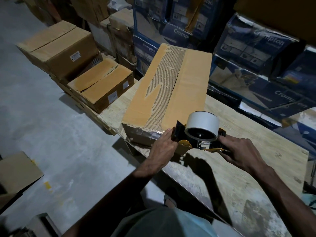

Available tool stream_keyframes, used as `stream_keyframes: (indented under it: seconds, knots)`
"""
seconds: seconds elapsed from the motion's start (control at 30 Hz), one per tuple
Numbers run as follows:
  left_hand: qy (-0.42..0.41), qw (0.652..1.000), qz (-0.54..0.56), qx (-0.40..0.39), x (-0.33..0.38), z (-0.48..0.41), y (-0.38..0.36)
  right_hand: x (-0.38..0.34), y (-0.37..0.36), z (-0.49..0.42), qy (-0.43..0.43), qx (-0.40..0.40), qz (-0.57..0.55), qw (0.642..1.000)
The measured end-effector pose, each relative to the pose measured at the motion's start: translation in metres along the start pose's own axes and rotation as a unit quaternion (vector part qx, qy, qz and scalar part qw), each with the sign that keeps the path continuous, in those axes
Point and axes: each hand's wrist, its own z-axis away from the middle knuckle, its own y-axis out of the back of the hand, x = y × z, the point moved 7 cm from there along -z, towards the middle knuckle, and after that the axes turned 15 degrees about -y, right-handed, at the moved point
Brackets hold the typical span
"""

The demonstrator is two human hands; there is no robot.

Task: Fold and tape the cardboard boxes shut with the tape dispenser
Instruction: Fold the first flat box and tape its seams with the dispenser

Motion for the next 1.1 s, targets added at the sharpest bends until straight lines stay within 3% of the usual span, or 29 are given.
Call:
stream_keyframes:
  seconds: [0.1, 0.3, 0.43, 0.67, 0.83, 1.0, 1.1]
  knots:
    - [0.004, 0.999, 0.015, 0.04, -0.007, 0.005, -0.002, 0.001, 0.0, -0.001, 0.0, -0.006, -0.008, 1.0]
    - [-0.007, 0.999, 0.035, -0.023, -0.016, 0.009, -0.018, 0.0, 0.005, -0.002, 0.003, -0.013, 0.001, 1.0]
    - [-0.015, 1.0, -0.009, 0.003, -0.015, 0.01, -0.016, 0.025, 0.011, 0.011, -0.01, -0.013, 0.018, 1.0]
    - [-0.005, 1.0, 0.014, 0.006, -0.017, 0.01, -0.02, 0.048, -0.005, 0.023, -0.014, -0.008, 0.052, 0.998]
    - [-0.003, 0.999, -0.03, -0.022, -0.006, 0.004, -0.032, 0.045, -0.008, 0.032, -0.004, 0.004, 0.015, 1.0]
    - [-0.002, 0.999, -0.007, -0.045, 0.031, -0.022, -0.029, 0.046, -0.009, 0.035, -0.016, 0.002, -0.007, 1.0]
    - [0.0, 1.0, -0.005, -0.023, 0.031, -0.023, -0.03, 0.049, -0.01, 0.038, -0.029, -0.014, -0.01, 0.999]
